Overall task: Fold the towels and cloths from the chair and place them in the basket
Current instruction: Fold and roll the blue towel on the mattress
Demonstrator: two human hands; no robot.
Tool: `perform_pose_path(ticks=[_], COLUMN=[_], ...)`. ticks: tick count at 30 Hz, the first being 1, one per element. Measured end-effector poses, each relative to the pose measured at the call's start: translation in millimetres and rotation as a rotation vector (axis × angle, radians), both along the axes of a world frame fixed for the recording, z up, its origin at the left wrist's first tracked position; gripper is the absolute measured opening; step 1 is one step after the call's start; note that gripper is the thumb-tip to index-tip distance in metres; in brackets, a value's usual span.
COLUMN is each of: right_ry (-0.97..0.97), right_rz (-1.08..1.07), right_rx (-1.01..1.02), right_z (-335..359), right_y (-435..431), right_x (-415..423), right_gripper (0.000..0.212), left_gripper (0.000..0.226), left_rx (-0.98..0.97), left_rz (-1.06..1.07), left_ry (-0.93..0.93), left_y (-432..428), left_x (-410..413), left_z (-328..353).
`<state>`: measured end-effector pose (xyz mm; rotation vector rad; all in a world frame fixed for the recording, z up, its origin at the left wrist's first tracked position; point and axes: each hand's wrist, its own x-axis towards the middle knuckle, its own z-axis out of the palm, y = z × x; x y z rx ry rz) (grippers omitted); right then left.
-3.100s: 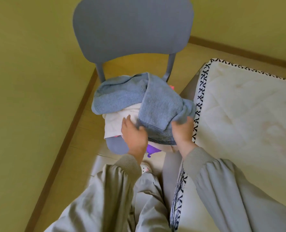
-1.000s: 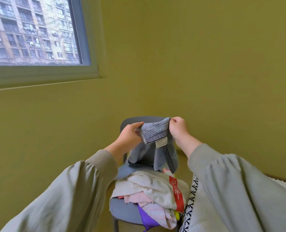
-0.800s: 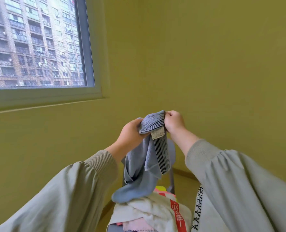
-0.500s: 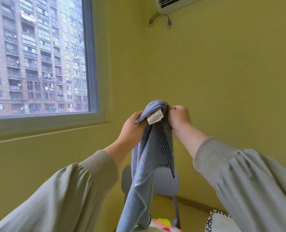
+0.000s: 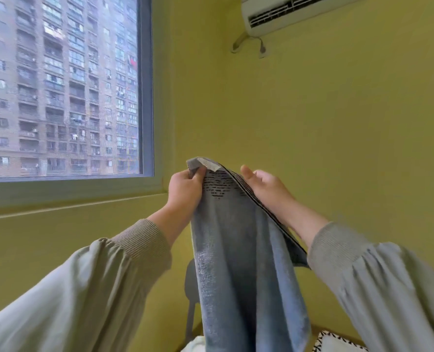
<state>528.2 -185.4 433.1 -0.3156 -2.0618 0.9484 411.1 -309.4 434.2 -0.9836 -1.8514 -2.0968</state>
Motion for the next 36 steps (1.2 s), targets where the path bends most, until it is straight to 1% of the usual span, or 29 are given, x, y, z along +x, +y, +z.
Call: perform_pose_path(ticks=[2,3,4,6,7,8,11,13,16,18,20,23,26,28,30,32,36], right_ry=[-0.121,-0.206,-0.295,-0.408,-0.413,-0.374,-0.122,-0.047,-0.016,0.006,0.002,-0.010,-0.001,-0.007,-0.026,-0.064,-0.222], right_rz=[0.000,-0.057,-0.151,-0.305,-0.344,-0.357,-0.325,-0.256,-0.189,-0.155,-0.121,-0.105,-0.105,-0.088,-0.078,-0.110,-0.297], right_rx=[0.096,0.178,0.294,0.519,0.552,0.521,0.224,0.117,0.079,0.047,0.025,0.010,0.018,0.025,0.050,0.114,0.396], right_z=[-3.9,-6.7,-9.9,-14.9,-16.5,-17.9,-19.5,-18.5,-19.7,-20.0,-19.6,-20.2,-22.0,-22.5,-23.3,-23.6,-26.2], right_y=[-10.4,-14.3,-17.0,-19.5,-19.2,-17.5,-4.8,0.6,0.2,1.9,4.5,6.4,6.8,6.1,5.6,6.2,13.0], right_x=[1.8,0.5,-0.9,-3.3,-3.3,-3.4,-6.0,-8.0,-7.8,-6.9,-6.7,-7.9,-9.8,-9.9,-8.8,-6.9,-0.6], right_gripper=[0.059,0.061,0.059,0.040,0.029,0.020,0.009,0.019,0.037,0.043,0.045,0.042,0.040,0.038,0.044,0.043,0.020], left_gripper=[0.035,0.037,0.039,0.043,0.043,0.043,0.048,0.046,0.028,0.014,0.015,0.019,0.016,0.020,0.025,0.027,0.030], left_rx=[-0.008,-0.013,-0.021,-0.044,-0.046,-0.036,-0.024,-0.055,-0.097,-0.110,-0.176,-0.392,-0.623,-0.743,-0.805,-0.836,-0.911], left_rz=[0.027,0.044,0.065,0.107,0.111,0.101,0.075,0.050,-0.050,-0.121,-0.192,-0.276,-0.190,-0.122,-0.089,-0.073,0.027], left_ry=[-0.001,-0.003,0.005,0.033,0.036,0.026,-0.041,-0.090,-0.155,-0.185,-0.190,-0.090,0.124,0.260,0.316,0.339,0.469], left_y=[-0.8,-1.2,-1.1,-1.7,-2.0,-2.1,-5.3,-6.9,-9.9,-13.8,-19.9,-25.8,-24.2,-20.1,-16.9,-15.8,-16.1], left_x=[-1.2,-1.5,-1.7,0.3,1.6,1.4,1.2,-0.4,-2.7,-4.8,-7.0,-5.9,2.1,6.6,9.3,10.5,10.2], left_z=[-2.5,-3.4,-4.2,-6.7,-7.9,-8.9,-10.9,-12.2,-14.1,-14.3,-13.6,-12.5,-12.4,-12.5,-12.1,-12.0,-11.9])
